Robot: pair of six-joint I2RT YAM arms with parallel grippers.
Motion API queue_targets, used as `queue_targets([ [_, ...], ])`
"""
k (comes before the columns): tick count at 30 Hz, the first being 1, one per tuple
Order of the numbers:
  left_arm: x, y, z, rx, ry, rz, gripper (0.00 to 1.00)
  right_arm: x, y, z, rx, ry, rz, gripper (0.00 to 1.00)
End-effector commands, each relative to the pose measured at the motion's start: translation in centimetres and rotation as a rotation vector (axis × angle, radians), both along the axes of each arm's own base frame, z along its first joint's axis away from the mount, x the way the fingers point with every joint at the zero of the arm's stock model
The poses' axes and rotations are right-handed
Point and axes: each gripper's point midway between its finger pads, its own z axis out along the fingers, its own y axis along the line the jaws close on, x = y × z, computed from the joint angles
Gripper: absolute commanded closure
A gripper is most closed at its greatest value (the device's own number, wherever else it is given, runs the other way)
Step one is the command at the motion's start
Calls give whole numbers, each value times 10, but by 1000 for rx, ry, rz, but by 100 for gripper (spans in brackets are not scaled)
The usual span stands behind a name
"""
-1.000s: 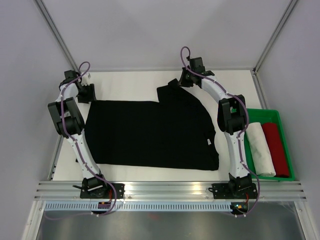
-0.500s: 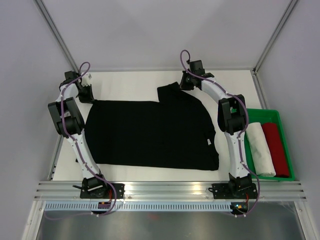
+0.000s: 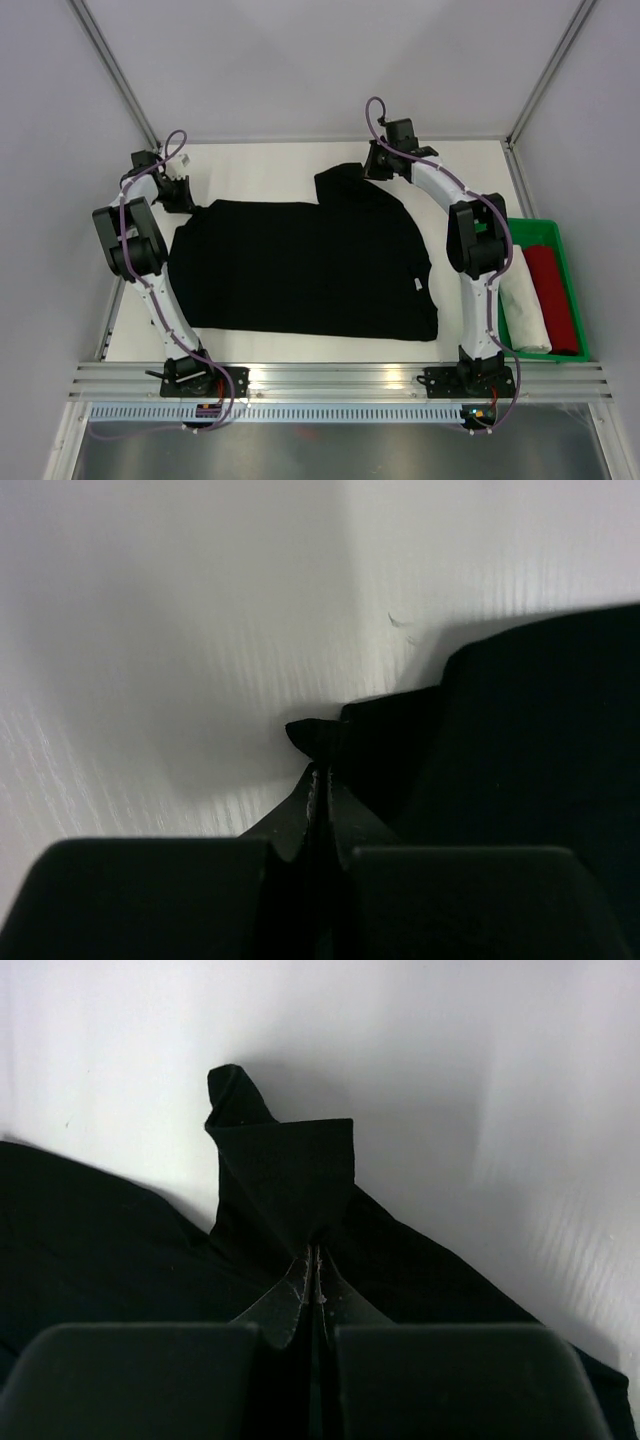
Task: Roll the t-shirts
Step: Fold the tshirt
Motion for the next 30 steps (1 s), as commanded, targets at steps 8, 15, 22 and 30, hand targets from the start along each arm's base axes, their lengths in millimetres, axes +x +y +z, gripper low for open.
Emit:
queue_targets([
  [8,-16,-2,61,137,-230,-181,98,-43,-19,52,-13,-106,19,100],
  [15,-38,5,77,172,-281,-219,98,-85,-42,56,-41,-104,-6,100],
  [22,-71,12,78,202,-296,-259,98,-135,-68,42,-103,-72,-47,100],
  [30,-92,20,79,206,-312,-271,98,-165,-85,35,-120,-52,-81,100],
])
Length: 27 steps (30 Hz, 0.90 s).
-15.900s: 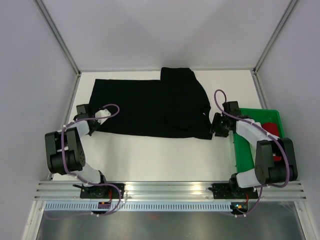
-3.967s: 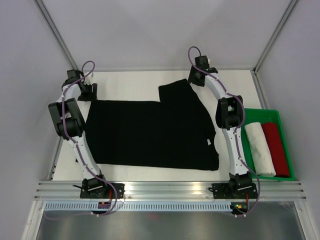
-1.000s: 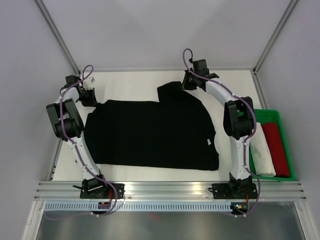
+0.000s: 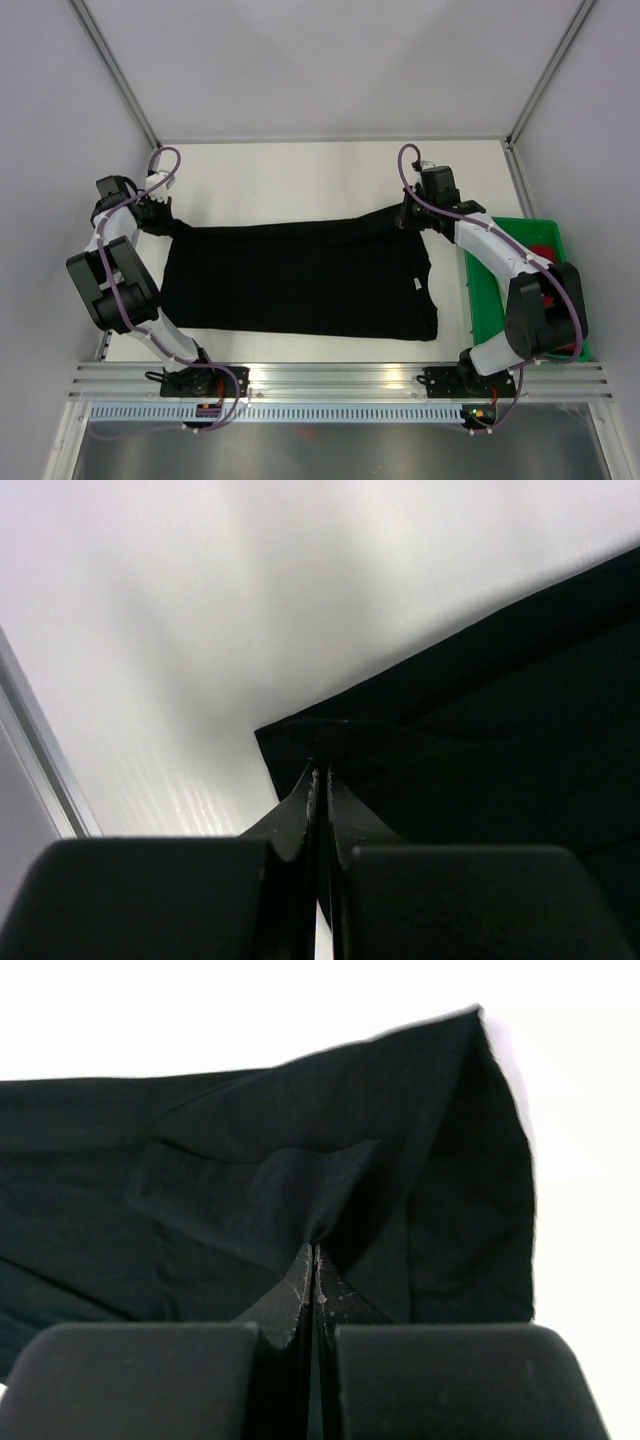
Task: Roll the t-shirts
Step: Fold the tshirt
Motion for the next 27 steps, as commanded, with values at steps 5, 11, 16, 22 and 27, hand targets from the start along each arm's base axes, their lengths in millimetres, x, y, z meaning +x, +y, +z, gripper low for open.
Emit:
queue_targets([
  [5,-4,-1,22,56,-96,-90,98,-7,-13,28,3,-69,-33,99],
  [11,-2,3,27,69,-111,-89,98,-15,-17,39,8,-90,-44,100],
  [16,5,9,32,78,-118,-72,98,-14,-11,43,21,-64,-20,100],
  [22,-6,16,27,92,-112,-73,98,-45,-25,20,-8,-11,-58,100],
  [27,-14,18,16,88,-91,-75,98,-70,-29,5,3,45,-71,100],
])
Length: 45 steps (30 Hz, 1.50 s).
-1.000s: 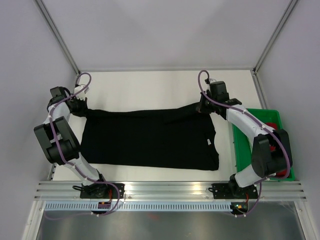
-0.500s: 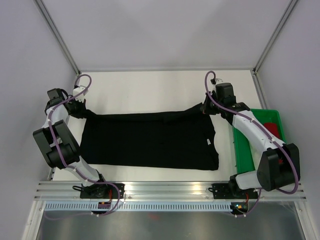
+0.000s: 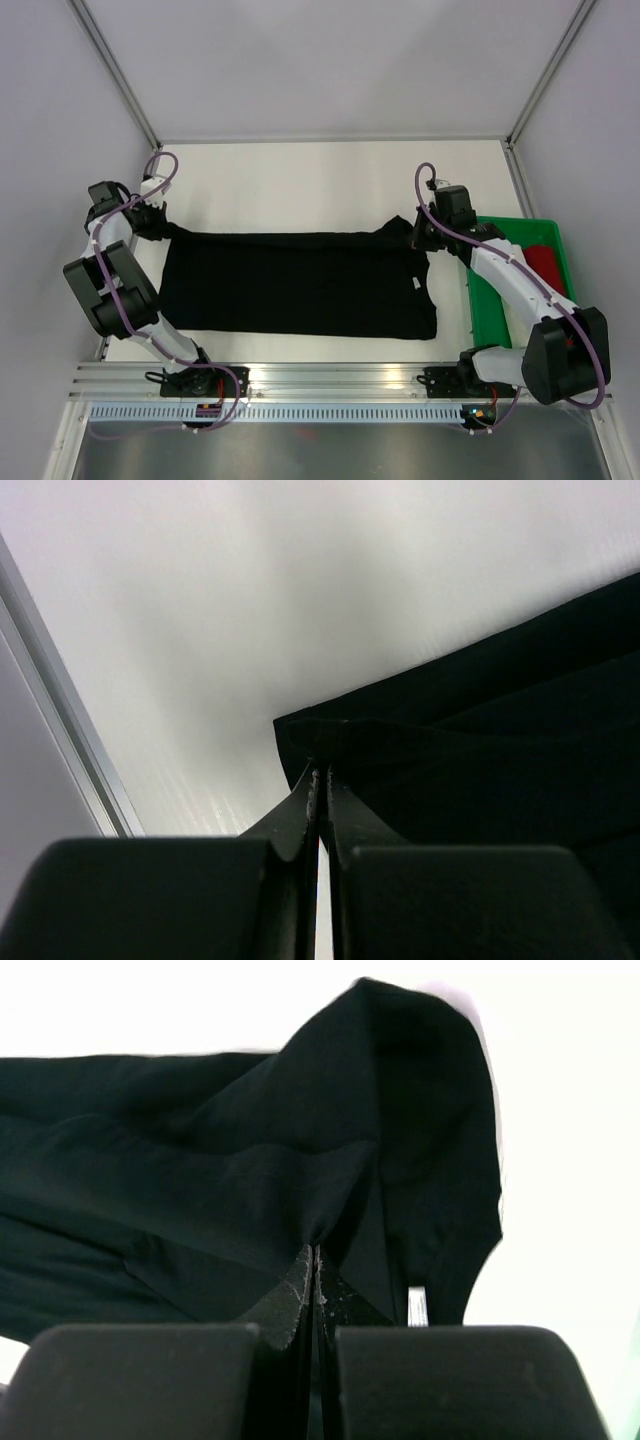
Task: Roll the t-shirts
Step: Fold the tshirt
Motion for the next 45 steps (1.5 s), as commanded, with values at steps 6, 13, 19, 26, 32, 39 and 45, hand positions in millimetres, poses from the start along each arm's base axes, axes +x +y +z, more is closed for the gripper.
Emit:
queue_targets([
  [6,-13,-11,3,27,-50,-88,98,-29,-11,-11,1,43,-45,100],
  [13,-31,-14,-8,52,-31,-112,98,-40,-15,-24,-9,74,-59,100],
  [19,-26,6,-3,54,-38,-61,98,-42,-21,-19,-39,68,-63,100],
  [26,-24,8,12,79,-77,-68,98,-39,-25,-3,-61,46,-70,100],
  [32,-30,5,10,87,-74,-80,98,-48,-31,-6,-83,63,-71,100],
  [39,-39,3,-17,64,-12,-84,98,-60,-22,-39,-30,132,-68,100],
  [45,-42,8,-29,90,20,-92,98,-61,-26,-49,-57,148,-75,100],
])
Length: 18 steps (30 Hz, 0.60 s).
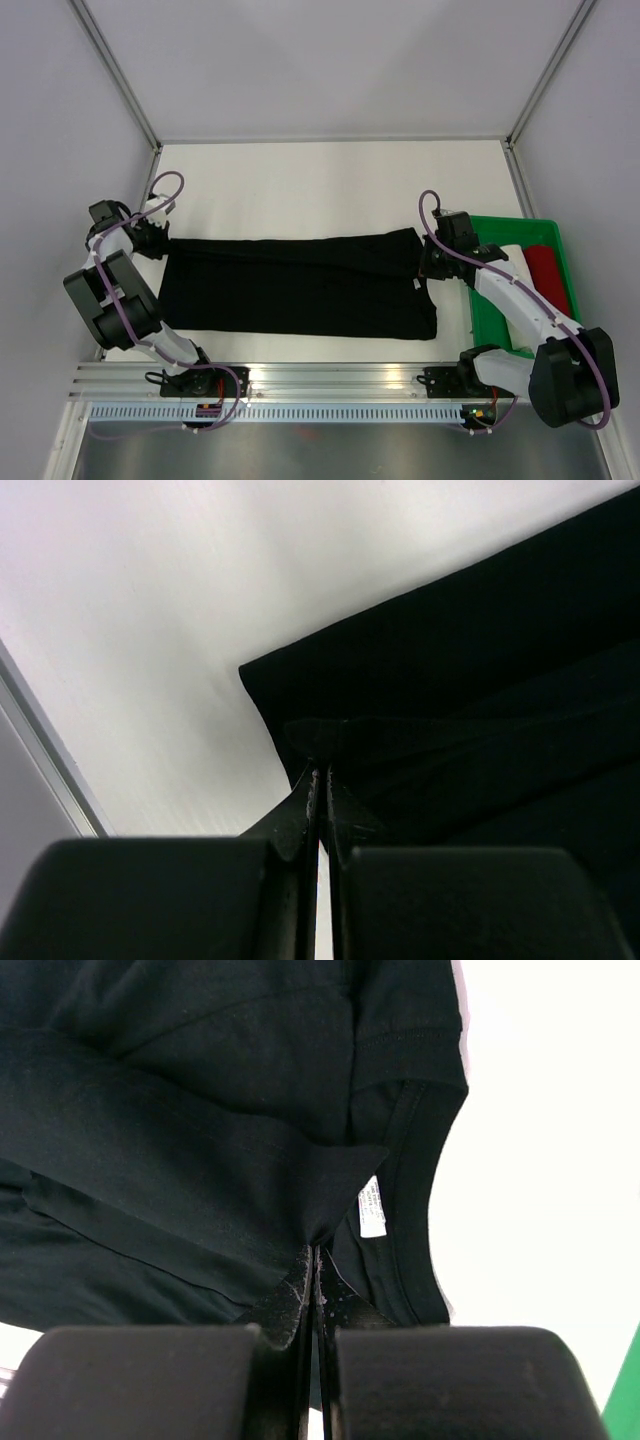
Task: Roll the t-shirts
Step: Fold the tshirt
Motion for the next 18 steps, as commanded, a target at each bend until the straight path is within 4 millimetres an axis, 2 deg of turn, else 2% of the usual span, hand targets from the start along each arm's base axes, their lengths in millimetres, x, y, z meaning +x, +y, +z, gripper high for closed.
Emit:
queue_targets([
  [1,0,10,-8,60,-4,-37,98,4,-5,-3,-17,-12,-24,100],
  [3,-3,11,-12,61,4,-38,96,4,-4,-7,-10,-4,-22,100],
  [4,-3,11,-13,70,3,-48,91,2,-3,-10,-7,7,-20,98],
  [5,-5,10,-14,72,7,-55,88,1,-2,-11,-5,12,-19,92],
  [7,-10,7,-16,85,8,-79,82,0,-2,-13,-2,17,-20,88],
  [9,-19,2,-20,86,26,-104,74,-1,-2,-10,0,11,-20,77],
  [10,-21,1,-17,102,20,-132,64,-1,-2,-8,1,8,-20,73],
  [11,-24,-1,-16,106,22,-148,60,0,-3,-5,0,-3,-21,65],
  [12,-28,-1,-14,110,26,-157,59,0,-4,-2,-5,-5,-21,63],
  [13,-33,-4,-14,107,36,-178,51,1,-5,1,-10,-13,-24,62],
  [17,-43,0,7,121,18,-195,44,14,-9,26,-35,-83,-34,61],
  [18,-41,7,17,131,4,-189,43,23,-6,41,-26,-121,-31,60],
])
